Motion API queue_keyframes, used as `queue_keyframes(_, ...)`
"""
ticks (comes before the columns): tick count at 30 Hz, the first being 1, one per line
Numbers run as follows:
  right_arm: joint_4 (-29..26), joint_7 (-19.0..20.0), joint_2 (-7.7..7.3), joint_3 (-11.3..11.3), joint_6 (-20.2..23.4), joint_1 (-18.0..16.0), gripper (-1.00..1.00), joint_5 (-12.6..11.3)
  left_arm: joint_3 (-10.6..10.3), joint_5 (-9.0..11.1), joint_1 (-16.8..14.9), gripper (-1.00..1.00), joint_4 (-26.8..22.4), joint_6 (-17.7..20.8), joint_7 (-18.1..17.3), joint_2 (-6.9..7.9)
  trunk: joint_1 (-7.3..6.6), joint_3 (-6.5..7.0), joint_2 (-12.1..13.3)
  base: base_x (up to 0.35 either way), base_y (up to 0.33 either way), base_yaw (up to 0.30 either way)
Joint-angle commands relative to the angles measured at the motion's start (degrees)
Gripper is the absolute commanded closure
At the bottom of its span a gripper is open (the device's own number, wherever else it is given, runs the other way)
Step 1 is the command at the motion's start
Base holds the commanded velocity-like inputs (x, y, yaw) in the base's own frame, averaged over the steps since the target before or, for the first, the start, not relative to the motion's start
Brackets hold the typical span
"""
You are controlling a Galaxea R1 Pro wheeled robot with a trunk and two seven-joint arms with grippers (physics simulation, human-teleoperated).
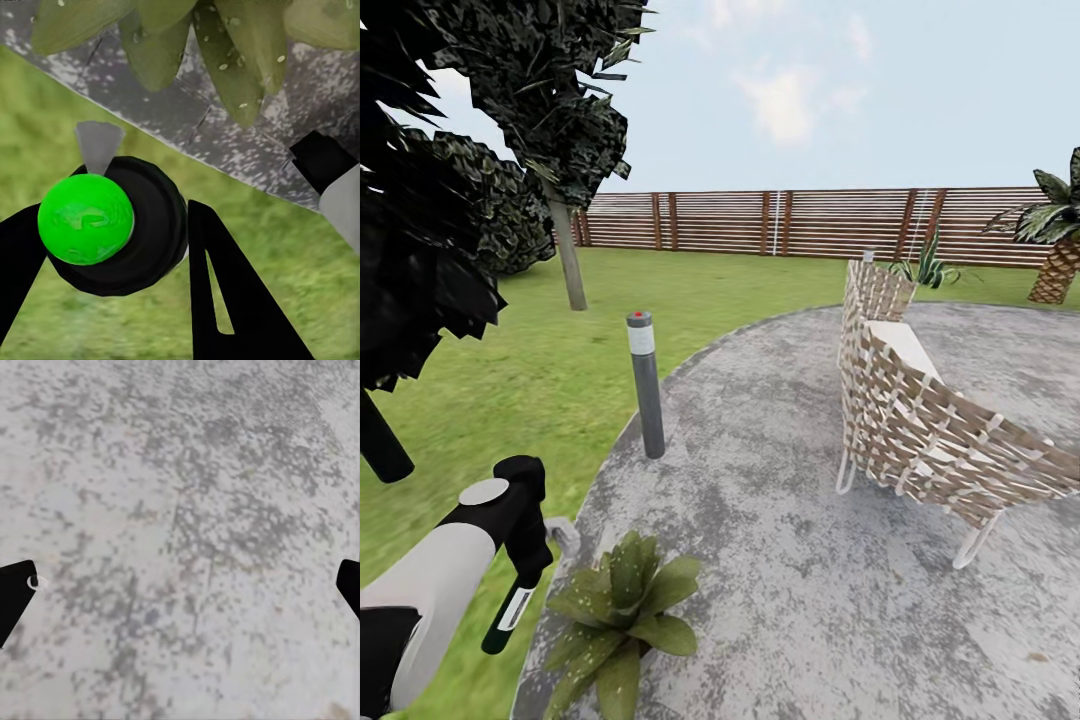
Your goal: Pick up the pesticide atomizer in the garden and spray insectifuge to fully cover both potted plants in the garden.
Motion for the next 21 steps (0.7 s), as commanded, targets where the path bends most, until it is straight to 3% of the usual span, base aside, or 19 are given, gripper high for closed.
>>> queue_keyframes(1,0.10,-0.06,-0.03,0.54,-0.19,-0.03,-1.00,-0.54,-0.31,-0.19,0.01,1.00,-0.05,0.62,-0.46,0.05,-0.01,-0.06,-0.02,0.000,-0.082,0.004)
queue_keyframes(15,-0.04,-0.01,0.03,0.56,-0.19,-0.03,-1.00,-0.54,-0.31,-0.19,0.06,1.00,-0.12,0.69,-0.46,0.14,-0.01,-0.06,-0.02,0.000,-0.250,0.002)
queue_keyframes(21,-0.04,-0.09,0.11,0.60,-0.19,-0.03,-1.00,-0.54,-0.31,-0.19,0.12,1.00,-0.13,0.69,-0.46,0.14,-0.01,-0.06,-0.02,-0.057,-0.266,0.205)
